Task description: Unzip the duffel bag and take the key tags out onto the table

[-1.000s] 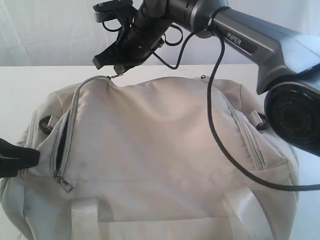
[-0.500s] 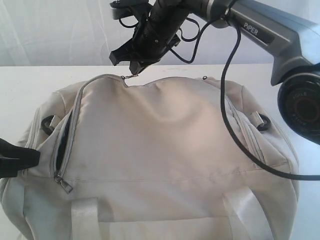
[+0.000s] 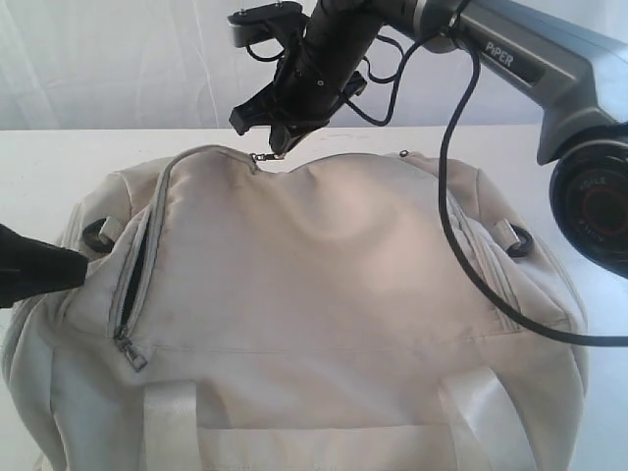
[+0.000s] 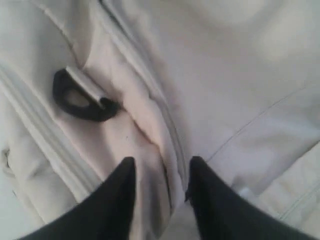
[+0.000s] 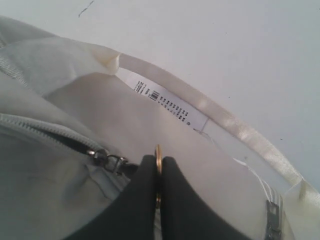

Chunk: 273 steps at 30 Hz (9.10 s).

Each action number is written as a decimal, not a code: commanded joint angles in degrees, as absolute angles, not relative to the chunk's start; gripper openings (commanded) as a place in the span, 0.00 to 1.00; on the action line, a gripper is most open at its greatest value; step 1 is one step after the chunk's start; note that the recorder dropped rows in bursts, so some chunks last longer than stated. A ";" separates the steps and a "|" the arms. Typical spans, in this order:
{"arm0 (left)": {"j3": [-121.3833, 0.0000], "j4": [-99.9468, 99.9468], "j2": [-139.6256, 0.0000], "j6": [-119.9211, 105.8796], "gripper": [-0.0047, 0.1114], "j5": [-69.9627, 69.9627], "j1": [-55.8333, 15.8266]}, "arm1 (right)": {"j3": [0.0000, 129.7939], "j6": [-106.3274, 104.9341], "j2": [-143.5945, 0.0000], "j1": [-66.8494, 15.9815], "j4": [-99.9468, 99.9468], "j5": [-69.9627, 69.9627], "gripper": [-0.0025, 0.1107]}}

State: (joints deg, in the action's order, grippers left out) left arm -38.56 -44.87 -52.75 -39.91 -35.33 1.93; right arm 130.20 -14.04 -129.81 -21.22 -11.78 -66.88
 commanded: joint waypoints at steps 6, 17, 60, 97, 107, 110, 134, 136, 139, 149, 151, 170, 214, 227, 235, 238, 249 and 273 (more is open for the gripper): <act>-46.42 -39.58 -55.34 -36.36 0.58 -33.59 1.60 | 130.68 -16.71 -129.12 -20.28 -15.15 -66.95 0.02; -87.61 -33.76 -90.83 -34.88 0.59 -55.94 1.09 | 130.68 -16.83 -129.00 -20.28 -15.50 -68.04 0.02; -96.62 -15.40 -105.95 -38.09 0.04 -51.82 -9.35 | 130.68 -16.33 -125.86 -14.57 -13.00 -69.96 0.02; -96.62 -15.40 -105.95 -36.79 0.04 -51.82 -9.25 | 93.19 -16.31 -97.81 -3.37 -7.39 -69.96 0.02; -103.40 -21.79 -105.95 -37.92 0.68 -61.32 -9.45 | 89.83 -16.31 -99.57 -3.37 -8.85 -56.02 0.02; -108.88 -26.97 -105.95 -36.22 0.56 -63.48 -11.17 | 89.93 -19.47 -100.48 -3.37 -13.40 -54.10 0.02; -127.35 -21.92 -122.71 -48.15 0.68 -54.47 -29.44 | 90.16 -22.22 -102.66 -2.23 -18.22 -57.77 0.02; -127.35 -18.32 -122.71 -48.15 0.68 -54.98 -29.44 | 90.16 -22.22 -102.66 -2.23 -18.22 -57.77 0.02; -127.35 -14.96 -122.71 -47.12 0.68 -54.50 -29.44 | 90.16 -22.20 -102.66 -2.23 -18.36 -57.77 0.02; -127.35 -14.22 -124.60 -44.43 0.39 -53.50 -29.33 | 90.16 -22.24 -102.55 -2.23 -18.40 -58.50 0.02; -127.48 -14.22 -124.60 -43.76 0.25 -53.50 -29.33 | 90.16 -22.24 -102.40 -2.23 -18.40 -58.50 0.02; -127.48 -8.38 -122.04 -36.21 0.04 -55.88 -27.34 | 85.71 -19.99 -95.22 -2.23 -11.70 -59.61 0.02; -127.48 -9.20 -117.89 -36.16 0.04 -62.24 -21.00 | 75.25 -18.96 -89.35 3.06 -13.78 -59.43 0.02; -127.37 -9.93 -118.25 -35.93 0.04 -63.31 -19.43 | 74.48 -19.21 -84.44 3.08 -13.74 -63.62 0.02; -127.37 -14.06 -118.40 -36.21 0.04 -65.11 -19.43 | 67.12 -19.21 -79.70 3.29 -16.16 -61.97 0.02; -127.37 -20.05 -118.40 -38.70 0.04 -66.52 -19.54 | 66.69 -20.65 -79.45 3.29 -18.21 -62.06 0.02; -127.37 -35.57 -118.29 -45.24 0.04 -69.96 -19.54 | 66.76 -27.91 -81.69 3.29 -30.67 -50.59 0.02; -127.37 -40.28 -120.83 -41.55 0.04 -64.00 -19.54 | 70.59 -35.49 -87.69 3.29 -38.73 -63.17 0.02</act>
